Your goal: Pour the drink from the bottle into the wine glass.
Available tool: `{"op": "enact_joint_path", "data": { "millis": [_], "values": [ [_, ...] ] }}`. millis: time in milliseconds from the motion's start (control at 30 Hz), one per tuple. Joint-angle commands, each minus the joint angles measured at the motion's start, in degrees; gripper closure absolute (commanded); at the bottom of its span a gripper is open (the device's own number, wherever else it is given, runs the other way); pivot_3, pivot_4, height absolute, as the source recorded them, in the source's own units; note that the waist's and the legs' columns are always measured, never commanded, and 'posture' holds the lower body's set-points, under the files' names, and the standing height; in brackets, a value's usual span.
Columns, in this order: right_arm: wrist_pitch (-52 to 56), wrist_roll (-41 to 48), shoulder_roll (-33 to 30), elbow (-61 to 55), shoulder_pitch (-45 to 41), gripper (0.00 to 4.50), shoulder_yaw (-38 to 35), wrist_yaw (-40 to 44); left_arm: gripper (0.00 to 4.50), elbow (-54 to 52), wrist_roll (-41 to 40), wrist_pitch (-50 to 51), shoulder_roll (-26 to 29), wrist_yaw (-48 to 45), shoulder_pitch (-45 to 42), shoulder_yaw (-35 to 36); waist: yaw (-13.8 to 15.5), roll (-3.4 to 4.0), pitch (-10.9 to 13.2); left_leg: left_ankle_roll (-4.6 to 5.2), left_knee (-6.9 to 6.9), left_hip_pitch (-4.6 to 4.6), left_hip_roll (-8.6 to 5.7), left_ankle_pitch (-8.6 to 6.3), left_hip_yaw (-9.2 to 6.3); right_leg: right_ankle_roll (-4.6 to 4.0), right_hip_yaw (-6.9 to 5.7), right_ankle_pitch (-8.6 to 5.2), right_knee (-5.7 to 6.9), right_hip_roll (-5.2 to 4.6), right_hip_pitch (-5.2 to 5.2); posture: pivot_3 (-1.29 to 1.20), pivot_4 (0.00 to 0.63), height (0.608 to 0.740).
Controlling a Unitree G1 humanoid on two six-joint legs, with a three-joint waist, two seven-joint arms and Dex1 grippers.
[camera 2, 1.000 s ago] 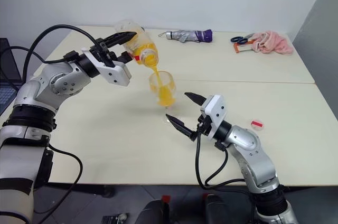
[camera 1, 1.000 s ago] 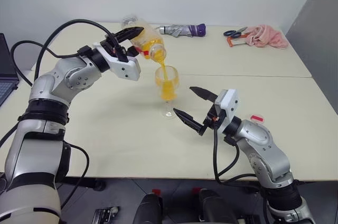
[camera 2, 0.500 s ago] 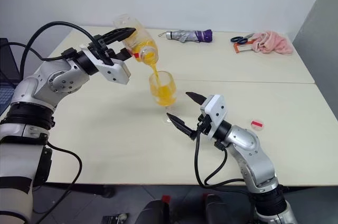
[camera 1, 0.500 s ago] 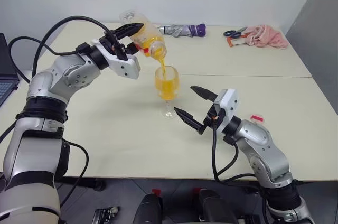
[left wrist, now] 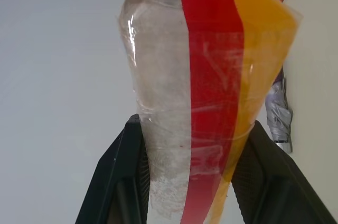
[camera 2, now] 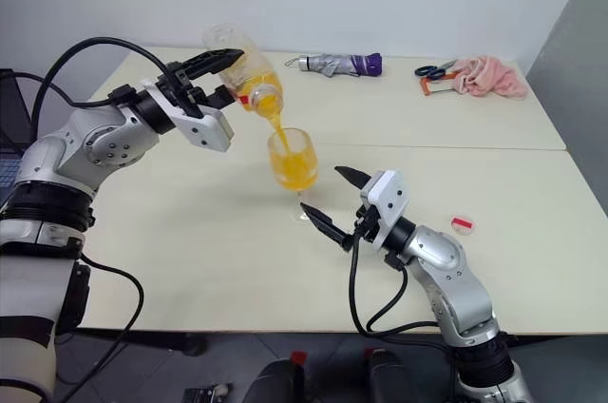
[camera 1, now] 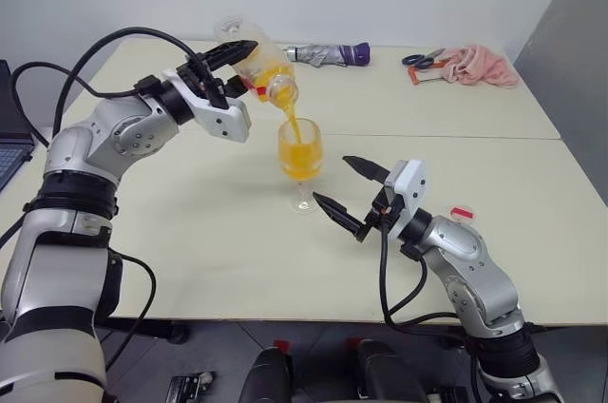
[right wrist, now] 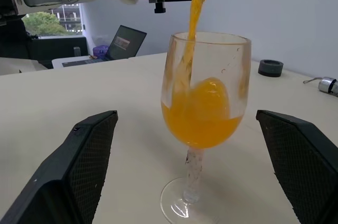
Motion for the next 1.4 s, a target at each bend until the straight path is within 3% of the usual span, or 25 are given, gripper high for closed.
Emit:
{"op": "enact_joint_path", "data": {
  "millis": [33,567,933,1267,1400],
  "values": [
    [-1.38,-0.02,0.41,-0.96,-0.51,0.00,-0.11,-0.20,2.82,-0.79,-0.50,-0.16,1.12,1.26,-2.22,0.32,0.00,0.00,0.00,0.00,0.00,0.00,0.00,0.00,0.00,0.00,0.00,0.00,0.00,0.00,0.00,0.00,0.150,0.740],
    [-1.07,0.12,0.19,-1.40,-0.20,0.00,-0.03,-0.02,2.82,-0.27,-1.88,0.34,-0.17,0.52,-1.92,-0.11,0.00,0.00,0.00,0.00,0.01,0.00,0.00,0.00,0.00,0.00,0.00,0.00,0.02,0.00,0.00,0.00,0.150,0.740],
    [-1.42,0.37,0.39,-1.62,-0.23,0.00,-0.07,0.15,2.82,-2.21,-14.54,6.48,-4.63,-8.39,0.61,1.83,-0.06,0.00,0.00,0.00,0.03,0.02,0.00,0.00,0.01,0.00,0.01,0.00,0.06,0.00,0.00,0.00,0.150,0.740],
    [-2.24,1.42,-0.10,-1.03,-2.12,0.00,-1.05,1.57,2.82,-13.85,-37.08,29.26,-12.56,-21.78,8.50,9.60,-0.09,0.00,0.00,0.00,0.10,0.02,0.04,0.00,-0.01,0.00,0.02,0.00,0.15,-0.01,0.00,0.00,0.150,0.740],
    [0.72,3.58,-3.09,-2.66,-3.70,0.00,-0.47,5.68,2.82,-21.06,-45.86,45.03,-14.87,-22.91,12.74,14.81,-0.14,0.00,0.00,0.00,0.18,0.02,0.09,0.00,-0.05,0.00,0.02,0.00,0.25,-0.01,0.00,0.00,0.150,0.740]
  ]
}}
